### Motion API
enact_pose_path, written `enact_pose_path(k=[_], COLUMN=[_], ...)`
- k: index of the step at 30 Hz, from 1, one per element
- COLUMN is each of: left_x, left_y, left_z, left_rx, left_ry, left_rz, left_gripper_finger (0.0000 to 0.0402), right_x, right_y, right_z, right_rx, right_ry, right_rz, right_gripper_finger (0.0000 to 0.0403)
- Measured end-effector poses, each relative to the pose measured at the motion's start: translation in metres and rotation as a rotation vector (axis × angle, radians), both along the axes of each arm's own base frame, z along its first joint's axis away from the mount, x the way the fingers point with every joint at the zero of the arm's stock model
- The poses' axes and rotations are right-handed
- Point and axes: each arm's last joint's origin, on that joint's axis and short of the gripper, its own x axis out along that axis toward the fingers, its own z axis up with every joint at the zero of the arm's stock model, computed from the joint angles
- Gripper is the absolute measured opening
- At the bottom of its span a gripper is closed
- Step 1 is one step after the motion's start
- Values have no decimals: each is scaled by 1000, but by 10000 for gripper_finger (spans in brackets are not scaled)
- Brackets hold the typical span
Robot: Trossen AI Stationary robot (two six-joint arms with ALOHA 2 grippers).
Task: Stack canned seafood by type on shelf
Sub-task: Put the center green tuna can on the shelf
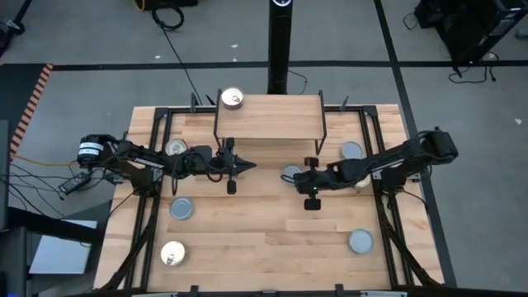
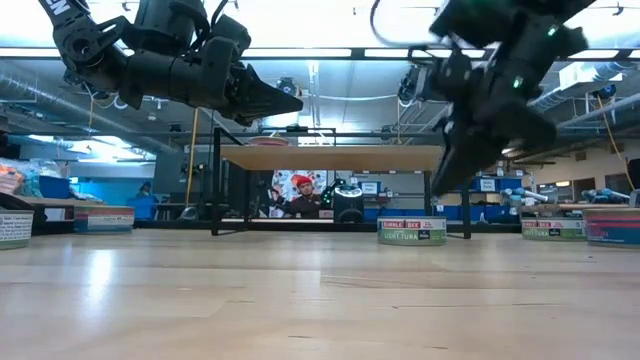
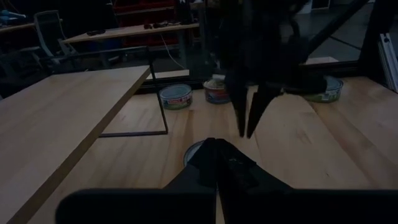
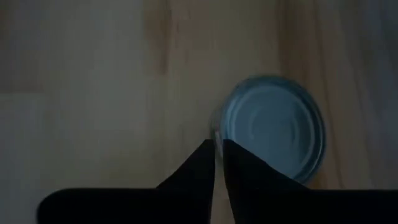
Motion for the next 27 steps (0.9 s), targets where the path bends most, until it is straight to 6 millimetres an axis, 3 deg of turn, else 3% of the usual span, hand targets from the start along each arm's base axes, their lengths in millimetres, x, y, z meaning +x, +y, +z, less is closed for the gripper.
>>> enact_pose_path(k=[6,11,27], left_x=[0,0,0], left_y=[0,0,0], left_z=[-1,-2,-2], left_rx=[-1,0,1], left_ry=[14,17,20], left_rz=[0,0,0], left_gripper_finger=[4,5,6], right_x=[21,25,31], right_y=[1,0,-5], right_z=[4,8,-16], right_rx=[-30,-26,-89], right_ry=[40,102,203], right_rz=[50,57,46], right_gripper_finger=[92,115,99])
